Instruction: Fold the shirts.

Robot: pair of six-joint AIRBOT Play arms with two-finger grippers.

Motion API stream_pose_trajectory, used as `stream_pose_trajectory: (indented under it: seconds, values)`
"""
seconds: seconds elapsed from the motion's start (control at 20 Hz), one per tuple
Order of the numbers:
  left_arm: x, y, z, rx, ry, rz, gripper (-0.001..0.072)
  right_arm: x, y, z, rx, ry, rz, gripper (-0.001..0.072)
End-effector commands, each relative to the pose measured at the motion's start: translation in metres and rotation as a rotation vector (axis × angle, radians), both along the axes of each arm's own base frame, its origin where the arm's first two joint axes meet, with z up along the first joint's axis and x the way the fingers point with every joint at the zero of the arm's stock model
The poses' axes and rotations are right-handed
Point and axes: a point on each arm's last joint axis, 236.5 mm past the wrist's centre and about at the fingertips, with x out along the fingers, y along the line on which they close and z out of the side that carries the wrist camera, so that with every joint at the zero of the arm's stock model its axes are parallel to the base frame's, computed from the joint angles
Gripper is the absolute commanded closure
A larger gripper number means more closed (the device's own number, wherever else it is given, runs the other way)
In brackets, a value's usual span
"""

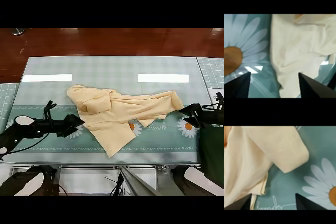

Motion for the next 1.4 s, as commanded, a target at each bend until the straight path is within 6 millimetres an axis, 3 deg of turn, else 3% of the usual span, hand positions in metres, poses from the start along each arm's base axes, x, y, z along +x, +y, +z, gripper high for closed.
stream_pose_trajectory:
  seconds: [0.0,0.15,0.2,0.25,0.3,0.5,0.7,0.95,1.3,1.35]
  values:
    - [0.025,-0.024,-0.002,0.035,-0.086,0.05,0.0012,-0.001,0.007,0.001,0.022,-0.003,0.01,0.009]
    - [0.021,-0.045,-0.013,0.027,-0.032,-0.021,0.0013,-0.001,0.007,0.001,0.023,-0.002,0.006,0.009]
    - [0.02,-0.05,-0.016,0.02,-0.012,-0.042,0.0062,-0.001,0.006,0.001,0.023,0.0,0.002,0.009]
    - [0.019,-0.056,-0.016,0.011,-0.012,-0.087,0.0428,-0.001,0.005,0.001,0.021,0.0,-0.004,0.009]
    - [0.02,-0.061,-0.012,0.006,-0.046,-0.155,0.0673,0.0,0.004,0.0,0.017,0.001,-0.011,0.009]
    - [0.038,-0.064,0.004,-0.009,-0.115,-0.197,0.068,-0.004,0.004,-0.001,0.015,0.019,0.001,0.009]
    - [0.045,-0.064,0.01,-0.013,-0.132,-0.192,0.068,-0.005,-0.01,-0.01,-0.03,0.057,-0.051,0.009]
    - [0.045,-0.064,0.01,-0.013,-0.132,-0.192,0.0679,0.026,-0.025,-0.008,-0.012,0.022,-0.105,0.009]
    - [0.045,-0.064,0.01,-0.014,-0.13,-0.192,0.0679,0.07,-0.027,-0.037,-0.002,0.063,-0.131,0.0093]
    - [0.045,-0.064,0.01,-0.013,-0.13,-0.192,0.0679,0.077,-0.03,-0.037,0.0,0.063,-0.149,0.0186]
